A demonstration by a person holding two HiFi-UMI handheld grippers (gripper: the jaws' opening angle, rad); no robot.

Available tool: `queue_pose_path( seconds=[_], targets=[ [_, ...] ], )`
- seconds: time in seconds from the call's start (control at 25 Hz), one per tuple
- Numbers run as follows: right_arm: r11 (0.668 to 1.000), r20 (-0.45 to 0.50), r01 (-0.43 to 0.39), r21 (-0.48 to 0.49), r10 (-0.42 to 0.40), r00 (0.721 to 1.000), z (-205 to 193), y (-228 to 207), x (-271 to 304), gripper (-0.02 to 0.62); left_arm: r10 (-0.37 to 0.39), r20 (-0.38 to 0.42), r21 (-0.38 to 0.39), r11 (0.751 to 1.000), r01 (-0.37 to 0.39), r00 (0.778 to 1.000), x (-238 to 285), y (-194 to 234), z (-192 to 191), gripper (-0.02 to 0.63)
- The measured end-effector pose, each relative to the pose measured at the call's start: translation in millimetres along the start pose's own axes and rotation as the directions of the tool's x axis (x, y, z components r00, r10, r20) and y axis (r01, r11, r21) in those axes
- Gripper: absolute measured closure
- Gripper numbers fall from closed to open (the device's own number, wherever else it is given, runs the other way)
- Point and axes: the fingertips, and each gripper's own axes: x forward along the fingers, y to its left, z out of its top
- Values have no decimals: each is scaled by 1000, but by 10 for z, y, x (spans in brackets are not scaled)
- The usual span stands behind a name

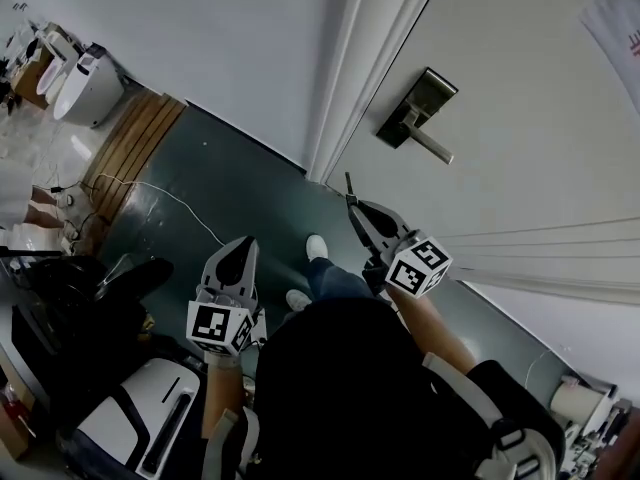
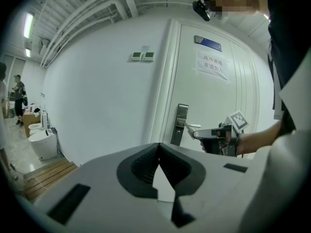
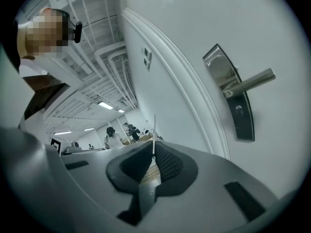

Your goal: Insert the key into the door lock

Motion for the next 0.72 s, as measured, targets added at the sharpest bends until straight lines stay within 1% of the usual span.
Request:
queue_pose_path(
  seconds=[0.16, 0.28, 0.36, 0.44, 0.72],
  targets=[
    [994, 36, 22, 103, -26, 999, -3, -385, 23, 565, -25, -19, 3, 1000, 25, 999, 258, -25, -11, 598],
    [977, 79, 30, 210, -47, 996, -13, -653, 36, 565, -43, -36, 9, 999, 43, 998, 387, -29, -8, 598],
    [954, 115, 33, 298, -70, 991, -13, -830, 47, 565, -52, -47, 14, 999, 53, 998, 469, -18, -9, 598],
    [930, 145, 38, 366, -97, 985, -16, -993, 63, 565, -55, -62, 17, 998, 56, 997, 542, 2, -9, 598],
    [841, 237, 8, 540, -161, 958, -42, -1529, 126, 565, -69, -97, 26, 997, 72, 993, 792, 11, -61, 598]
  ],
)
